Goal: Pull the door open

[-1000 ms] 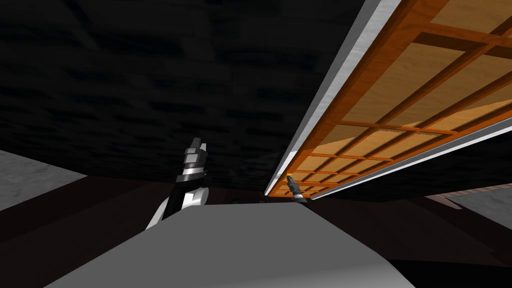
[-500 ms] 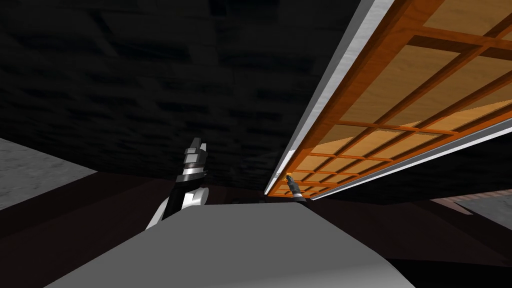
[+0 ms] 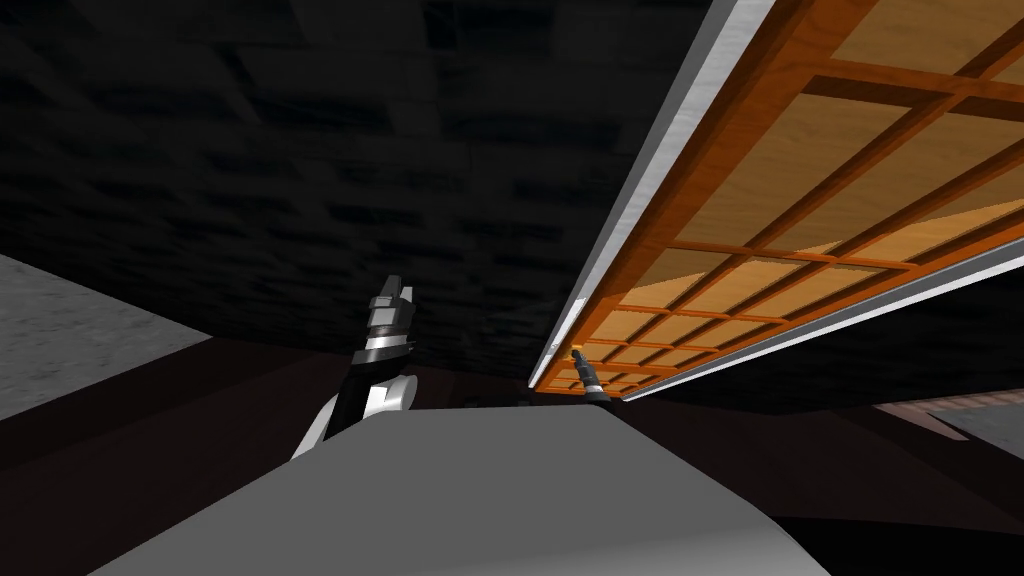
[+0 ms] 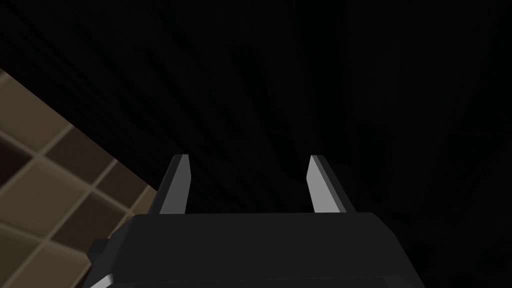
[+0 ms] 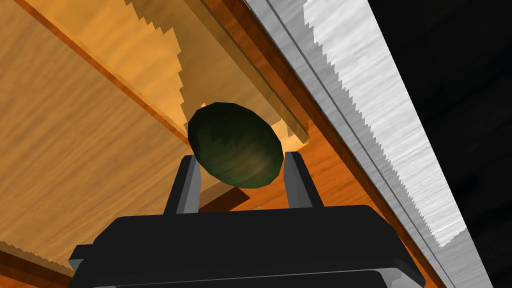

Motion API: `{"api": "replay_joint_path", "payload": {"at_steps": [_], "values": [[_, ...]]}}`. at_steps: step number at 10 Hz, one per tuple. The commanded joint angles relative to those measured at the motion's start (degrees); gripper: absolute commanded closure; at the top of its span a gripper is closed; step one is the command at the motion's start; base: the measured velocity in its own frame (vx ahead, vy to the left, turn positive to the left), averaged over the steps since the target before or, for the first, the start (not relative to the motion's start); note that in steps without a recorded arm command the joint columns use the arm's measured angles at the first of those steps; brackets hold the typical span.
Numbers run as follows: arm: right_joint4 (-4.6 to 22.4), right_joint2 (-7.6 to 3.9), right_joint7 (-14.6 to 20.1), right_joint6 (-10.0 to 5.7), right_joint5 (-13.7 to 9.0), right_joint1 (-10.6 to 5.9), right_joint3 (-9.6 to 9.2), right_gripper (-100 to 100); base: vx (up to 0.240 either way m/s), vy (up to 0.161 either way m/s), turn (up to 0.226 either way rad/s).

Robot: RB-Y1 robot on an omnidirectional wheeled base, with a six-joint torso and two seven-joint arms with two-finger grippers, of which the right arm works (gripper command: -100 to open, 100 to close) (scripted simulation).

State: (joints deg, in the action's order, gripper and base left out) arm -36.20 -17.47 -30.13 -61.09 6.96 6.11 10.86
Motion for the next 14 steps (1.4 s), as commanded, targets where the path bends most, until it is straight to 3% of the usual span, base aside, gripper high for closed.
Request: {"api": "replay_joint_path", "payload": {"at_steps": [1, 14], "values": [[0.55, 0.39, 2.86, 0.11, -0.70, -0.36, -0.79, 100, -0.041, -0.019, 0.056], [0.38, 0.82, 19.57, 1.58, -5.12, -1.61, -3.15, 100, -0.034, -0.018, 0.037]]}}
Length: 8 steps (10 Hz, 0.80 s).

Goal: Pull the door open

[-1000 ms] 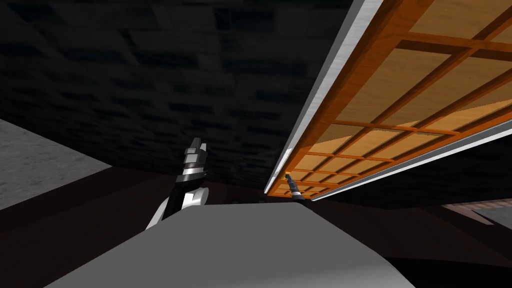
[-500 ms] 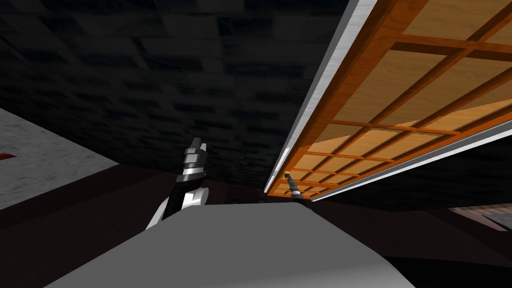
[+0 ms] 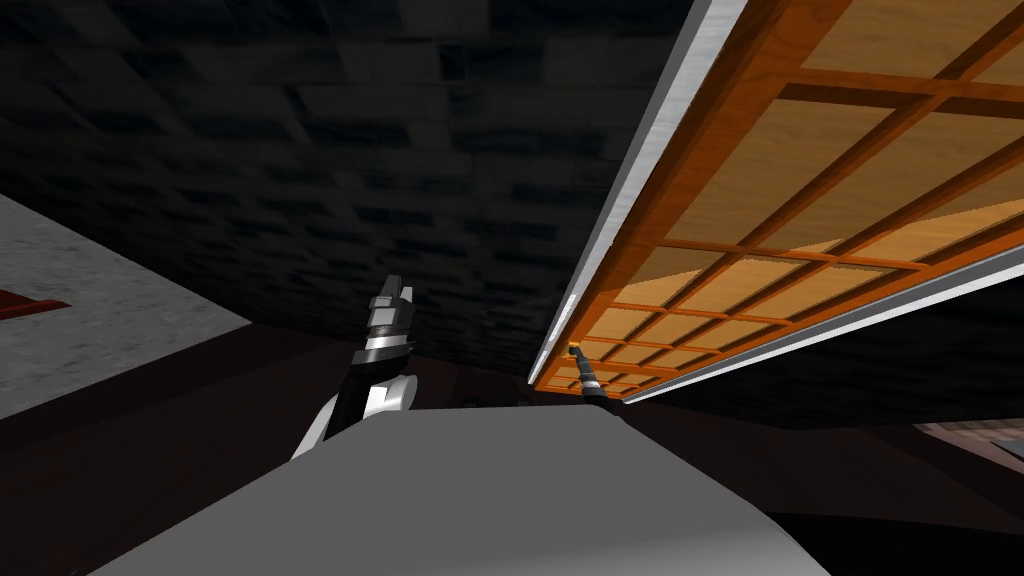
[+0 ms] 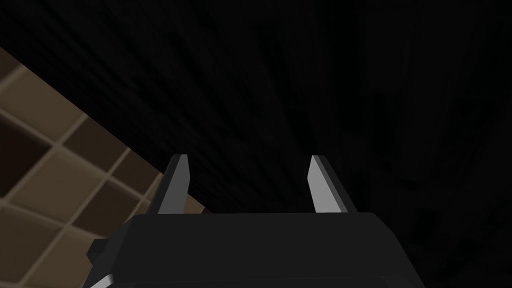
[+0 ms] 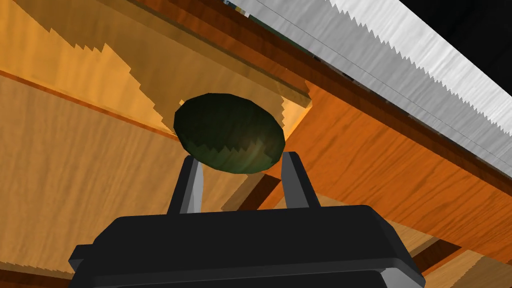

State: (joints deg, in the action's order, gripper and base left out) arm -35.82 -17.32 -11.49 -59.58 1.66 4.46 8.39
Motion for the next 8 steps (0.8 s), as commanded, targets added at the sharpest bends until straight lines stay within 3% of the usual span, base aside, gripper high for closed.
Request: {"api": "replay_joint_path", "payload": {"at_steps": [1, 4, 8], "values": [[-0.02, 0.74, 2.86, 0.30, -0.48, -0.15, -1.03, 100, -0.032, -0.018, 0.040], [-0.05, 0.80, 5.66, 0.53, -1.15, -0.33, -1.39, 100, -0.030, -0.015, 0.026], [-0.13, 1.01, 12.42, 1.21, -3.16, -0.90, -2.46, 100, -0.039, -0.020, 0.042]]}}
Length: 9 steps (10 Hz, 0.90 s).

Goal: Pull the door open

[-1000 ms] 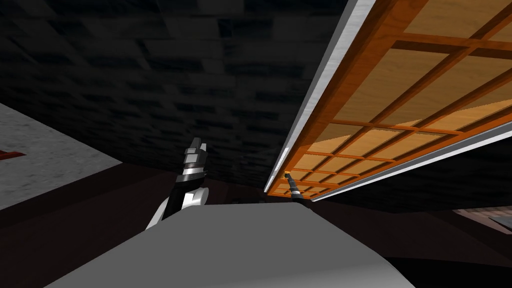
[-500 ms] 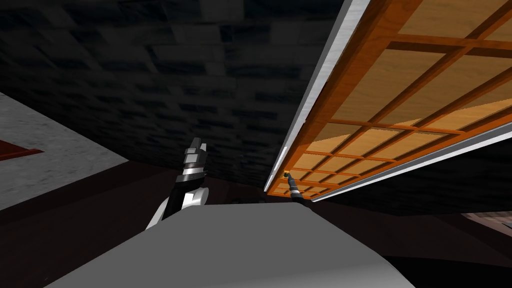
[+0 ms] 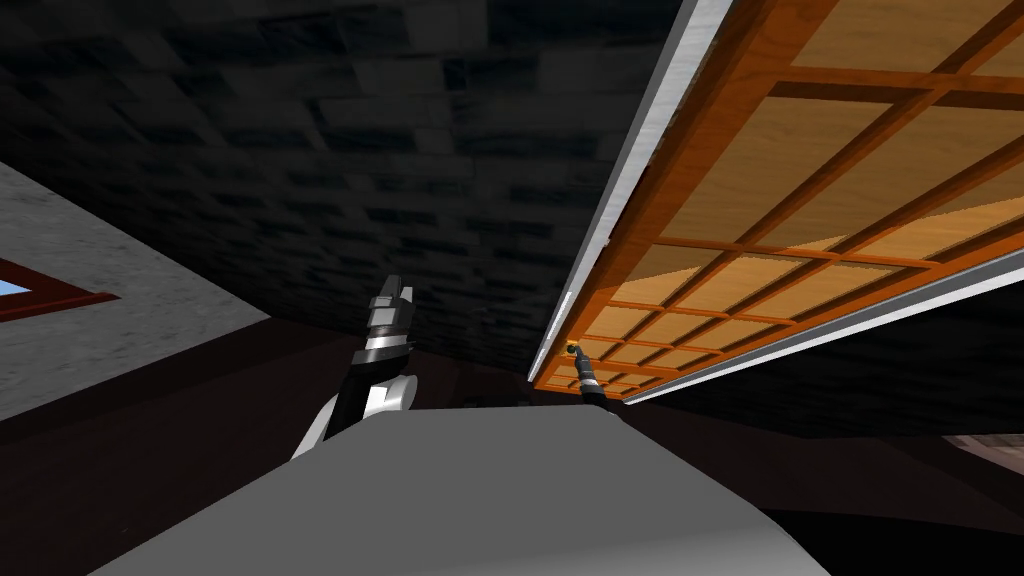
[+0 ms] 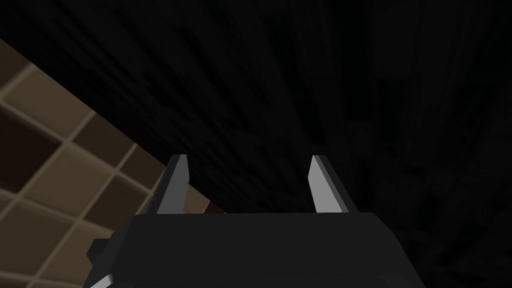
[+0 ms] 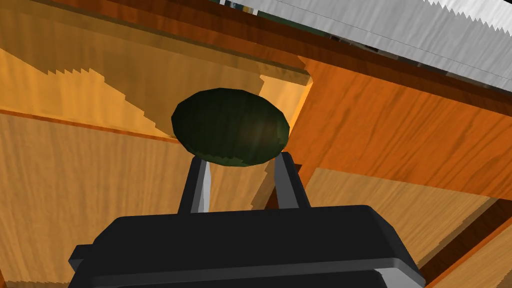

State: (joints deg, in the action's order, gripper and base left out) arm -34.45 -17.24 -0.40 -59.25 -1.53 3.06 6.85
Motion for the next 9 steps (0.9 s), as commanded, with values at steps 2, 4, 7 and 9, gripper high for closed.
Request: {"api": "replay_joint_path", "payload": {"at_steps": [2, 4, 7, 9], "values": [[-1.53, 1.00, 3.84, 1.12, -0.65, 0.30, -1.28, 100, -0.032, -0.022, 0.048], [-1.53, 1.00, 4.07, 1.12, -0.65, 0.30, -1.28, 100, -0.021, -0.007, 0.011], [-1.59, 1.15, 8.84, 1.59, -2.03, -0.09, -2.01, 100, -0.032, -0.017, 0.040], [-1.61, 1.22, 11.23, 1.83, -2.72, -0.28, -2.38, 100, -0.033, -0.016, 0.029]]}}
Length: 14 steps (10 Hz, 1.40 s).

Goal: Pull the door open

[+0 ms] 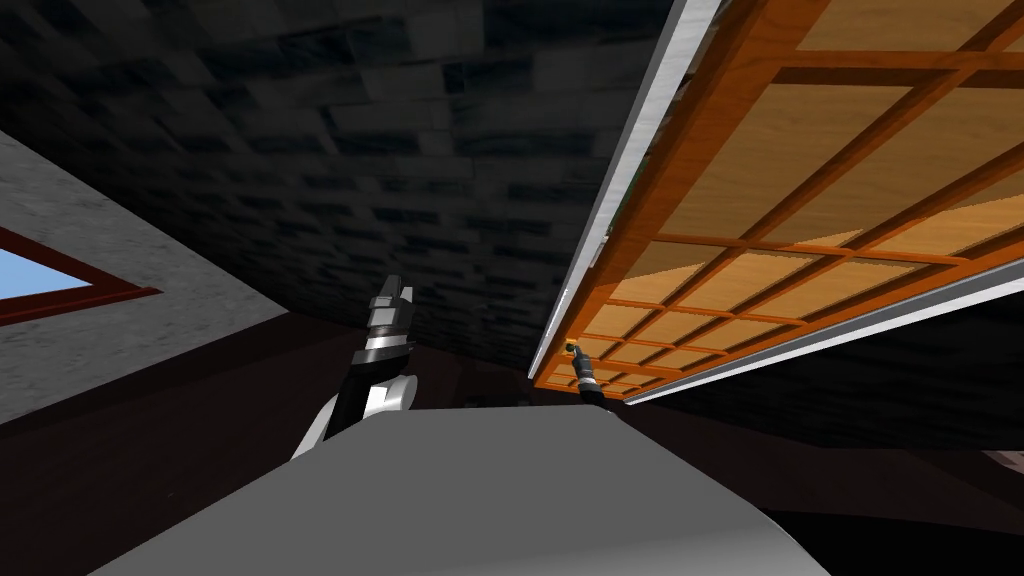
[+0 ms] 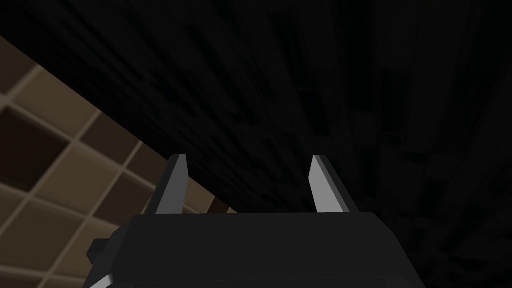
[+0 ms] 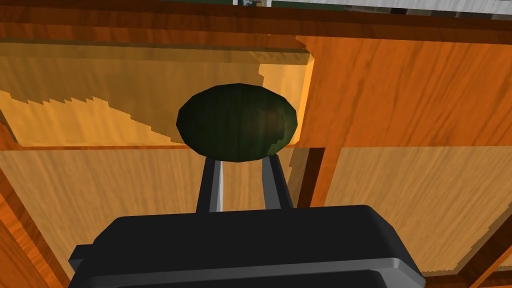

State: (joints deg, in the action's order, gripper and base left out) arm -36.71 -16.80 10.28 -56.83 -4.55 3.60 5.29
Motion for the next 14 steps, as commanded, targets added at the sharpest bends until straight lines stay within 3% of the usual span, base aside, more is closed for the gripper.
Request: {"api": "replay_joint_path", "payload": {"at_steps": [1, 4, 8, 9, 14], "values": [[0.61, 0.85, 2.86, -0.35, -0.39, -1.02, -1.19, 100, -0.026, -0.024, 0.043], [0.58, 0.92, 5.32, -0.11, -1.08, -1.21, -1.55, 100, -0.033, -0.015, 0.041], [0.50, 1.14, 12.05, 0.62, -3.15, -1.80, -2.64, 100, -0.040, -0.016, 0.047], [1.66, 0.53, 13.11, 0.89, -3.99, -1.63, -2.01, -100, -0.050, -0.033, 0.032], [0.91, 1.30, 21.07, 1.90, -6.94, -2.14, -3.21, -100, -0.072, -0.004, 0.035]]}}
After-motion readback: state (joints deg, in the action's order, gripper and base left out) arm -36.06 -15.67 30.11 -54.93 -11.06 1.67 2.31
